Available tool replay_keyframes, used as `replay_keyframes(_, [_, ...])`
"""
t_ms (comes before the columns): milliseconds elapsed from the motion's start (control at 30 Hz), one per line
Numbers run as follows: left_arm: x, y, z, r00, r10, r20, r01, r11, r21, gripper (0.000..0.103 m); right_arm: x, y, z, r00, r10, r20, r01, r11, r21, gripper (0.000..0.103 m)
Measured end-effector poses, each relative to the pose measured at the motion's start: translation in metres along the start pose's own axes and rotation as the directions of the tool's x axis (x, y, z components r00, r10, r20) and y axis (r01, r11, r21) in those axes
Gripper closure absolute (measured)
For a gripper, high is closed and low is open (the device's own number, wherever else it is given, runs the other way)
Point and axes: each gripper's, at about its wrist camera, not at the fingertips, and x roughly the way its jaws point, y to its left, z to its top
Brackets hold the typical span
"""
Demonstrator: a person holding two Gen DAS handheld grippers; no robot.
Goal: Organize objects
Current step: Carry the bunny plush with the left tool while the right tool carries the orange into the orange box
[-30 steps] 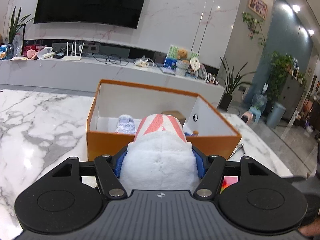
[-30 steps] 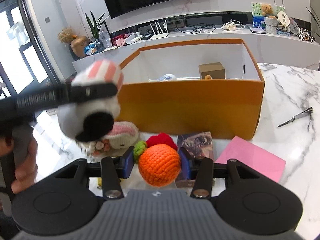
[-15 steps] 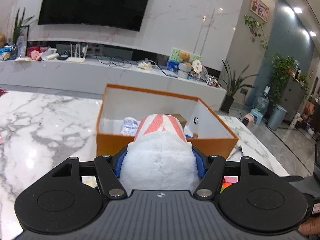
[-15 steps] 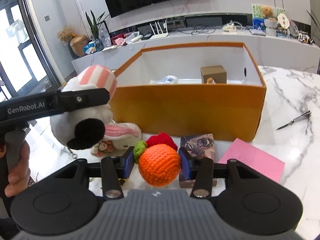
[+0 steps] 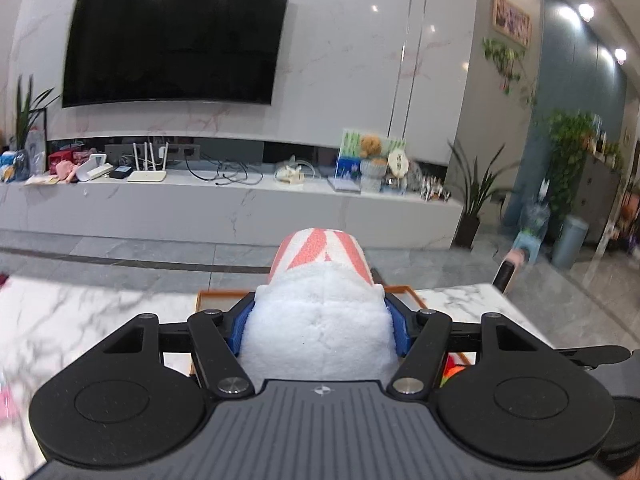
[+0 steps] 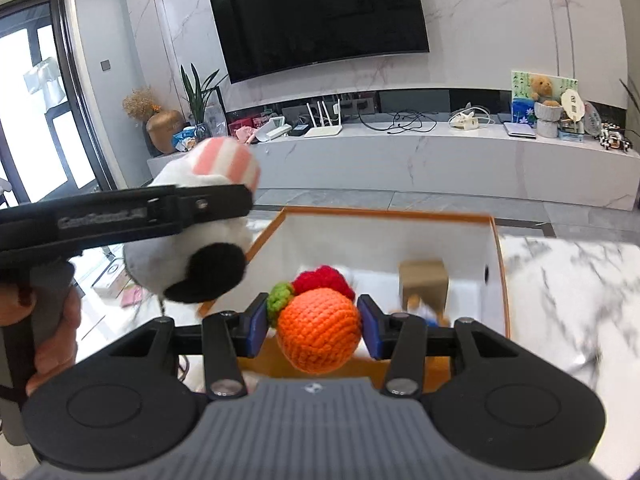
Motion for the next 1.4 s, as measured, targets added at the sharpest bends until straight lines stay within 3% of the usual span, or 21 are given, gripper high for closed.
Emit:
replay_keyframes(167, [0.07,0.002,0.009,0.992,0.013,-0.126,-0.007,0.999,0.043,0.028,0.07,-0.024,0.021,0.994,-0.019,-0.11,0.016,0.999,-0.027,0.054])
replay_keyframes(400, [0.139,0.024,-0.02,0.949,0.034,-0.313,-0.034,0.999,0.003,0.028,0.144,-0.045,0.015,0.959,-0.032,-0.282,0.013,0.997,-0.071,0.054])
replay_keyframes(567, [0.161,0.021,-0.036,0.918,0.075,-0.389,-0.048,0.996,0.078,0.028,0.164,-0.044,0.01,0.927,0.03,-0.375,-0.07,0.993,-0.095,0.054])
replay_keyframes(700, [0.176,0.018,-0.041,0.89,0.067,-0.45,-0.041,0.997,0.069,0.028,0.173,-0.045,0.008,0.908,0.005,-0.42,-0.066,0.989,-0.13,0.054])
replay_keyframes(867, [0.194,0.021,-0.047,0.841,0.028,-0.541,-0.006,0.999,0.042,0.028,0.186,-0.045,0.005,0.861,-0.024,-0.509,-0.075,0.982,-0.172,0.054])
replay_keyframes(967, [0.196,0.02,-0.045,0.834,0.021,-0.551,0.005,0.999,0.046,0.028,0.191,-0.045,0.005,0.844,-0.031,-0.536,-0.081,0.98,-0.184,0.054])
replay_keyframes(1100, [0.202,0.017,-0.046,0.809,0.0,-0.588,0.039,0.998,0.054,0.027,0.196,-0.044,0.003,0.818,-0.057,-0.573,-0.077,0.975,-0.207,0.055])
replay_keyframes(1233, [0.202,0.011,-0.046,0.803,0.007,-0.596,0.052,0.995,0.081,0.025,0.196,-0.045,0.004,0.814,-0.06,-0.578,-0.076,0.975,-0.209,0.053])
replay_keyframes(1300, [0.201,0.012,-0.046,0.802,-0.002,-0.597,0.059,0.995,0.076,0.025,0.194,-0.045,0.005,0.82,-0.058,-0.57,-0.077,0.975,-0.209,0.045])
replay_keyframes(1400, [0.198,0.015,-0.046,0.805,-0.023,-0.593,0.059,0.997,0.042,0.025,0.19,-0.045,0.005,0.831,-0.061,-0.553,-0.074,0.973,-0.217,0.042])
